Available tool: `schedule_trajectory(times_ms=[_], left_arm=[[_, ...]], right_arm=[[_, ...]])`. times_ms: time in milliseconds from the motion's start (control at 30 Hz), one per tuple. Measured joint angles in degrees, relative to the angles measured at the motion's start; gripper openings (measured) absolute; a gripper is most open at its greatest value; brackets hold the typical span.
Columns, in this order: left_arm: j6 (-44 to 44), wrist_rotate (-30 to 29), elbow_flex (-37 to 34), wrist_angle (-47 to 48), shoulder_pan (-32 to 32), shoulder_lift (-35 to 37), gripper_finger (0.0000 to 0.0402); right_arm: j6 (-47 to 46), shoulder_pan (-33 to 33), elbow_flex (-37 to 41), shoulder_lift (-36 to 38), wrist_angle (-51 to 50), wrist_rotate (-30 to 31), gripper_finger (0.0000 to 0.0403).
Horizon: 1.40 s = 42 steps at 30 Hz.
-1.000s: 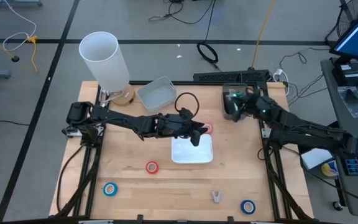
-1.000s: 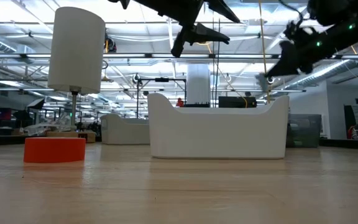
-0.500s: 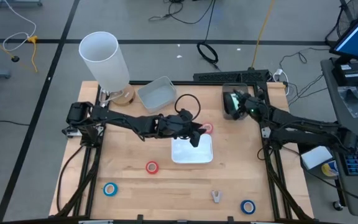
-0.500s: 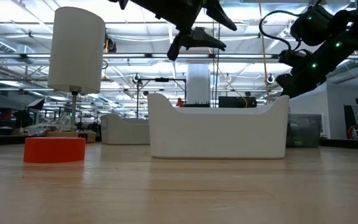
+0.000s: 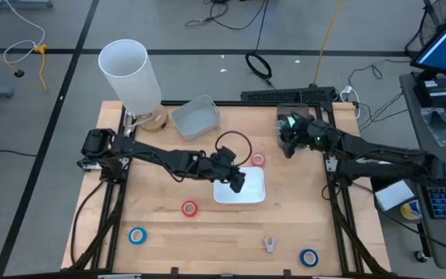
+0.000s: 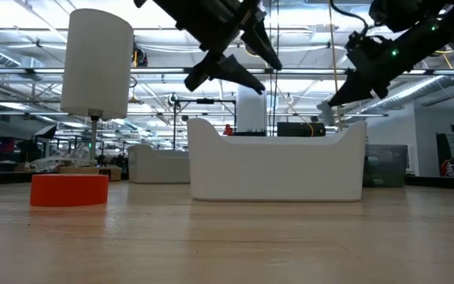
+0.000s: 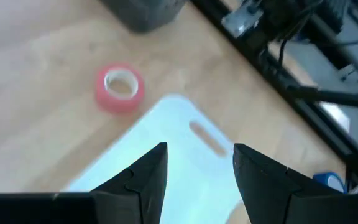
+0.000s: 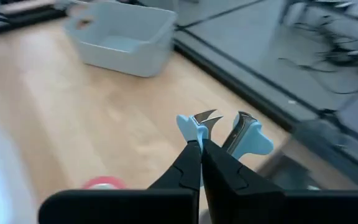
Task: Pick and place Stapler, Stapler remover, tape
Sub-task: Put the blue staple remover into the white bin
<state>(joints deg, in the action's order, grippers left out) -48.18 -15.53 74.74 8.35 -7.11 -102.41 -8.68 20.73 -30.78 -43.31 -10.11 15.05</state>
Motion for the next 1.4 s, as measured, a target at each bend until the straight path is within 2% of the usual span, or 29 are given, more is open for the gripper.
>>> schedule_trajectory(times_ms=[300,600,967,1133,1267,1400], left_arm=[[-4.1,0.0,0.0,6.8,-3.1,0.0,0.0182],[-6.6,1.1,0.0,9.0,-5.3,0.0,0.0182],[-8.1,4.2,0.0,10.5,-8.0,0.0,0.0182],[-9.7,5.7,0.0,14.8,-9.2,0.4,0.0182],[-9.2,5.5,0.0,17.8,-10.3,1.7,0.0182],[-7.1,5.4,0.0,18.9,-11.2,4.0,0.0182]], right_arm=[[-4.2,-7.6,-1.4,0.0,4.5,-0.3,0.0],[-8.5,-15.5,-1.4,0.0,7.4,-0.3,0.0],[-12.4,-28.4,-1.4,-0.7,9.8,-0.4,0.0],[-13.4,-32.6,-1.4,-4.9,15.3,-2.0,0.0],[-13.4,-33.6,-1.7,-10.1,19.9,-1.8,0.0],[-13.7,-33.5,-5.6,-15.8,18.8,-1.9,0.0]])
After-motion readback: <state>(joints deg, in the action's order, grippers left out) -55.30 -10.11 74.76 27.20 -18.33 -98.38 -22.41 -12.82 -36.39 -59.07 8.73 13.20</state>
